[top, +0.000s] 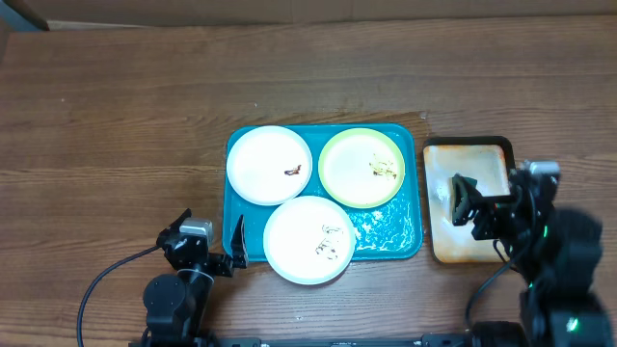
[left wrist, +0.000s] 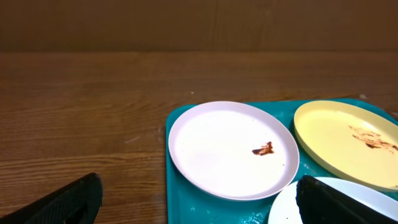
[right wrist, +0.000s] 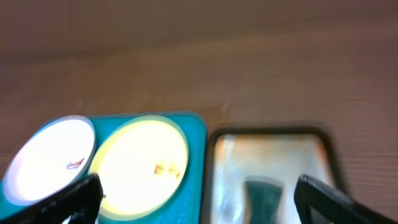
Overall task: Clean dirty plates on tray and stack at the side
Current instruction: 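Move the right gripper over the soapy tray and grasp the green sponge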
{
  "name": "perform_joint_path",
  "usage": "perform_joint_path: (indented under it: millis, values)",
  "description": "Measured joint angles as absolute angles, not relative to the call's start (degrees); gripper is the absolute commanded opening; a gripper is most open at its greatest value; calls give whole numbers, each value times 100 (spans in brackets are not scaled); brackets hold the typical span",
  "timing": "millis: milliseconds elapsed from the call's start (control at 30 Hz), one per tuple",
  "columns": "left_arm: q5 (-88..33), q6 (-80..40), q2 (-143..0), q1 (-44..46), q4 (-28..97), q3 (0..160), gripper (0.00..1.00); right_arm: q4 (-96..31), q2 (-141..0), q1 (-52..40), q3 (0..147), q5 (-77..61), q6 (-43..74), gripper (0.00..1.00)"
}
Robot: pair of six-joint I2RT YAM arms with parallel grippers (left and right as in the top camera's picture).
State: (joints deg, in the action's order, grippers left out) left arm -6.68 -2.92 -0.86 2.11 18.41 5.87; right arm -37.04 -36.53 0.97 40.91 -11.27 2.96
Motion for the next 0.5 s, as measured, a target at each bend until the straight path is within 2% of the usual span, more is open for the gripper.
perform_joint_path:
  millis: [133,333,500]
  values:
    - [-666,-292,-75,209,1833,582,100,-5072,-5474,97,5850,-1660,301,100]
    - [-666,-287,-75,209,1820,580,100,-7933,-7631,75,8215,-1846,314,100]
    - [-668,-281,-75,209,1824,580,100,-9048,-8646,71,8925,-1223,320,100]
